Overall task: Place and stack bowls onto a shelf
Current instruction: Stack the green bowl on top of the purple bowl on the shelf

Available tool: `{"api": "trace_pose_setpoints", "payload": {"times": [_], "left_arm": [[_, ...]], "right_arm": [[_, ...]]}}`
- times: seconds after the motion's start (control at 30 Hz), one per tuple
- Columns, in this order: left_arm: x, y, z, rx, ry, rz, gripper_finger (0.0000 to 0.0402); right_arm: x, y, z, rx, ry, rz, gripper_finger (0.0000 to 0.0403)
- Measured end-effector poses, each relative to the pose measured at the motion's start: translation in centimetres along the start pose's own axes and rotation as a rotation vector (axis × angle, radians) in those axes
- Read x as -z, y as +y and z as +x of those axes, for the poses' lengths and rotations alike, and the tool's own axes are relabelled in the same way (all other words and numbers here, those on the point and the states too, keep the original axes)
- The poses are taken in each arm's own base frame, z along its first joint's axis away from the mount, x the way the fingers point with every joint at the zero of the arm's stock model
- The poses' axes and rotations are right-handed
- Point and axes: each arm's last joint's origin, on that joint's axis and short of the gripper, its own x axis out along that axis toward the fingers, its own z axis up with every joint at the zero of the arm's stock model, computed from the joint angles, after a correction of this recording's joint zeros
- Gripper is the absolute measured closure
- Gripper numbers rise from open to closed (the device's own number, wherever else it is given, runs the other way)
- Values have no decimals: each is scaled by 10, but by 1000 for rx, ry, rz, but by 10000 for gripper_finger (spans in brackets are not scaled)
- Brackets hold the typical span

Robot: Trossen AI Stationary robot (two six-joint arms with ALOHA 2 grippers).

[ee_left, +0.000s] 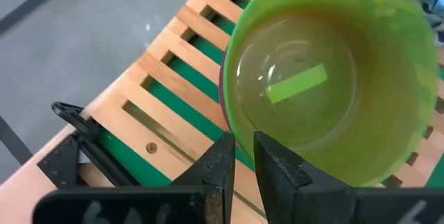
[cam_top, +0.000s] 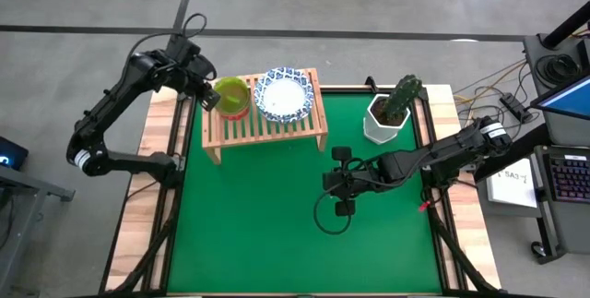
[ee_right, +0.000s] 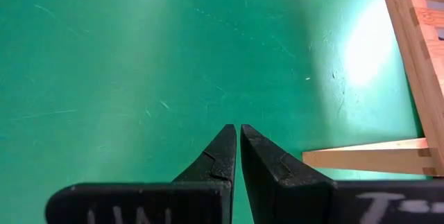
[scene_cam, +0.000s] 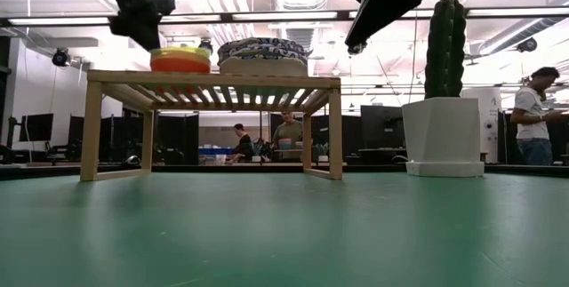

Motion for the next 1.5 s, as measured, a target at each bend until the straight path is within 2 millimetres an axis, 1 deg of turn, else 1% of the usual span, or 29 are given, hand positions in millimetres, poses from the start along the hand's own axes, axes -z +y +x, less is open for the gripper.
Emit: {"api": "trace_pose_setpoints", "payload": {"times": [0.1, 0.2, 0.33, 0.47, 0.53, 0.57, 0.63, 0.7, 0.77, 0.87, 0.9, 1.0, 1.07, 1.2, 1.37, 1.5], "left_arm": [[6, -2, -1, 4, -1, -16, 366], [13, -7, -8, 38, -30, -35, 366], [26, -22, -16, 172, -154, -15, 366], [39, -35, -18, 226, -300, 2, 366], [44, -37, -17, 199, -354, -23, 366], [46, -36, -15, 156, -362, -39, 366], [50, -34, -10, 60, -352, -62, 367], [52, -33, -6, 42, -338, -57, 367], [52, -36, -6, 122, -335, -29, 367], [50, -44, -8, 311, -354, 23, 367], [48, -47, -9, 350, -377, 34, 367], [43, -56, -12, 383, -429, 57, 367], [40, -62, -8, 355, -430, 68, 367], [35, -69, 8, 262, -353, 74, 367], [30, -68, 29, 89, -255, 54, 367], [24, -65, 32, -64, -216, 50, 367]], "right_arm": [[0, -1, 0, 2, 0, 1, 390], [1, -2, 3, 4, -4, -14, 390], [6, -6, 12, 17, -12, -47, 390], [10, -17, 19, 37, -25, -42, 390], [11, -24, 20, 51, -35, -12, 390], [11, -27, 21, 52, -47, 1, 390], [14, -32, 22, 32, -58, 17, 390], [15, -34, 23, 5, -77, 30, 390], [18, -36, 23, -9, -84, 37, 390], [19, -38, 22, -13, -85, 41, 390], [19, -38, 22, -13, -86, 41, 390], [18, -38, 22, -12, -101, 45, 390], [18, -39, 22, -10, -105, 42, 390], [18, -39, 22, -10, -104, 40, 390], [18, -39, 22, -10, -104, 40, 390], [18, -39, 22, -10, -104, 40, 390]]}}
